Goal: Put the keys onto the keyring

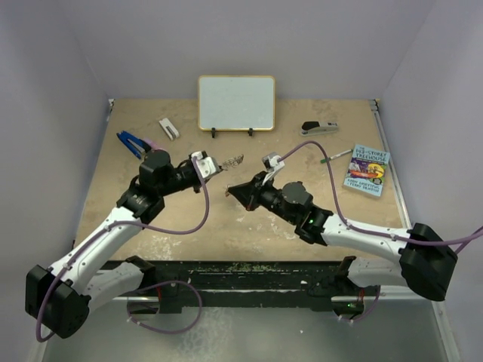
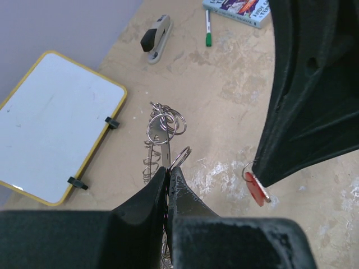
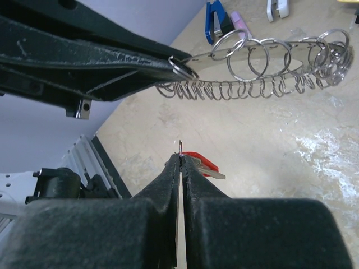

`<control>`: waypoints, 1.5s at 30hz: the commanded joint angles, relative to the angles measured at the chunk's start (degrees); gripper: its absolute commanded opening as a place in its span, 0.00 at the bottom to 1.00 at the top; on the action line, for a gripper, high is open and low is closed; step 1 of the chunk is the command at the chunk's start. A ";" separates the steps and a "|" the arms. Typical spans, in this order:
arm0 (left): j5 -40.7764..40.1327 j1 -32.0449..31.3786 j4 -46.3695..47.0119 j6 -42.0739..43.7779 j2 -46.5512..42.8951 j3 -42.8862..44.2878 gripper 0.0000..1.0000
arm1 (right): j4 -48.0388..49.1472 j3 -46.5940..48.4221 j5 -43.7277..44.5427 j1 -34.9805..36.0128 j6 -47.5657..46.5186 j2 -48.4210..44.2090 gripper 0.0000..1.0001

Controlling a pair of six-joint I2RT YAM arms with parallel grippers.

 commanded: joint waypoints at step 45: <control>-1.17 -1.28 12.01 -1.99 -3.70 -5.46 0.03 | 1.27 10.69 6.64 0.17 0.69 3.45 0.00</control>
